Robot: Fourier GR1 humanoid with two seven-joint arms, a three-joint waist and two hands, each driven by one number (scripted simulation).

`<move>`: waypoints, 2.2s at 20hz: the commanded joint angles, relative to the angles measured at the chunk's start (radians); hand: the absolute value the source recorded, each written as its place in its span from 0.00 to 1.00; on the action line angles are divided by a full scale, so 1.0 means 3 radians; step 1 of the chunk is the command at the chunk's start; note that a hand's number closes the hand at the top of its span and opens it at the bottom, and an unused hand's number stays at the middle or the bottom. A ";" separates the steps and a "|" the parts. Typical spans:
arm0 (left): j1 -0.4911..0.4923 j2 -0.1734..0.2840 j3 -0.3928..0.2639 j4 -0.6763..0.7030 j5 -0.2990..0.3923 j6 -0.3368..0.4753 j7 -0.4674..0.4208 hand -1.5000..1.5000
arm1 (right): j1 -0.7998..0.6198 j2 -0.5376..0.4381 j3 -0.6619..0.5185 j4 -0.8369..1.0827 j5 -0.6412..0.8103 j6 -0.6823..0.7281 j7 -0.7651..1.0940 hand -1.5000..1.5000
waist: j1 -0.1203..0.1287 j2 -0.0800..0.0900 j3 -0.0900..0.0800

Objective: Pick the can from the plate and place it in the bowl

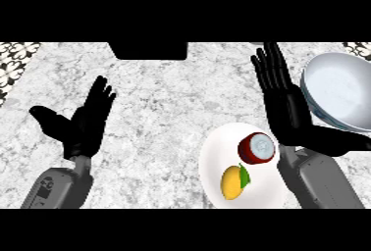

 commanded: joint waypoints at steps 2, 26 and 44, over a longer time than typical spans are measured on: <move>-0.0102 0.0109 0.0019 0.0146 -0.0164 -0.0100 -0.0122 0.50 | 0.0208 -0.0205 0.0369 0.0060 0.0179 0.0336 0.0254 1.00 | -0.0102 -0.0027 -0.0049; 0.0281 0.0052 -0.0273 -0.0063 -0.0676 -0.0231 -0.0369 0.50 | 0.1922 -0.0977 0.0417 -0.1817 0.1864 -0.0793 0.0823 0.00 | -0.0113 -0.0043 -0.0052; 0.0235 -0.0077 -0.0114 -0.0119 -0.0806 -0.0373 -0.0244 0.50 | 0.1234 -0.0932 0.0355 -0.1004 0.1765 0.0452 0.2045 0.00 | -0.0085 -0.0029 -0.0045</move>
